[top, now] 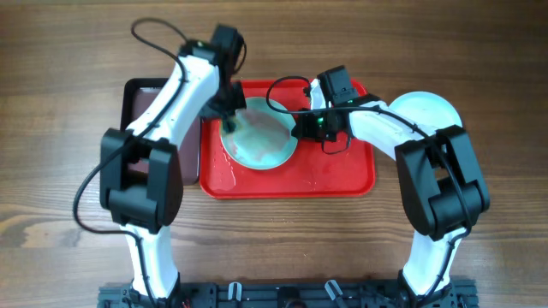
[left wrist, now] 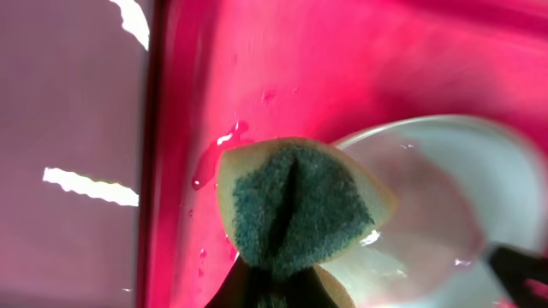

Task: Clean dirty plates on tray and stack at the side

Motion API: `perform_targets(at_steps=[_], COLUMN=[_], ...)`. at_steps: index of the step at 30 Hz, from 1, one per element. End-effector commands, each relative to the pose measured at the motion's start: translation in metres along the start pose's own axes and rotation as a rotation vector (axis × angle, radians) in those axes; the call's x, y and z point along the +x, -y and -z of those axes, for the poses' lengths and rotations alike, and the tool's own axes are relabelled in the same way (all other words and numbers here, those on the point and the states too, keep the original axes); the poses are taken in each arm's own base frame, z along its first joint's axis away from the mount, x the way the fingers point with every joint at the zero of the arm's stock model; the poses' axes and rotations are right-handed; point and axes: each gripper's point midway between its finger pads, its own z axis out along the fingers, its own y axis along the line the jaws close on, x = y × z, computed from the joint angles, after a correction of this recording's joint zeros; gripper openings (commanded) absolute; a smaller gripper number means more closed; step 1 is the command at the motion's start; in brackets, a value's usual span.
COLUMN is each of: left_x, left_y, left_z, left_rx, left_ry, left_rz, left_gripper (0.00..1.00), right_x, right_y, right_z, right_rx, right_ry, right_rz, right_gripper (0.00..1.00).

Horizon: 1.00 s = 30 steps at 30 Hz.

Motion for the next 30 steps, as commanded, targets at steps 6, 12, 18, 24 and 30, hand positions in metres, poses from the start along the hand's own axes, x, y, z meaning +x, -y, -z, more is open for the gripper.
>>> perform_targets(at_steps=[6, 12, 18, 24, 30], left_x=[-0.028, -0.023, -0.015, -0.017, -0.008], left_y=[-0.016, -0.007, -0.01, -0.008, 0.008], left_z=[0.066, 0.064, 0.054, 0.053, 0.051], left_rx=[0.122, 0.144, 0.131, 0.134, 0.142], left_ry=[0.112, 0.093, 0.065, 0.069, 0.054], left_rz=[0.061, 0.051, 0.05, 0.067, 0.038], left_gripper=[0.04, 0.04, 0.04, 0.04, 0.04], right_x=[-0.004, -0.014, -0.004, -0.016, -0.022], right_y=[0.014, 0.013, 0.012, 0.014, 0.027], right_z=[-0.006, -0.006, 0.009, 0.099, 0.19], right_rx=[0.034, 0.04, 0.071, 0.309, 0.616], right_ry=[0.017, 0.061, 0.027, 0.204, 0.432], right_rz=[0.018, 0.034, 0.017, 0.041, 0.061], right_gripper=[0.31, 0.05, 0.04, 0.04, 0.04])
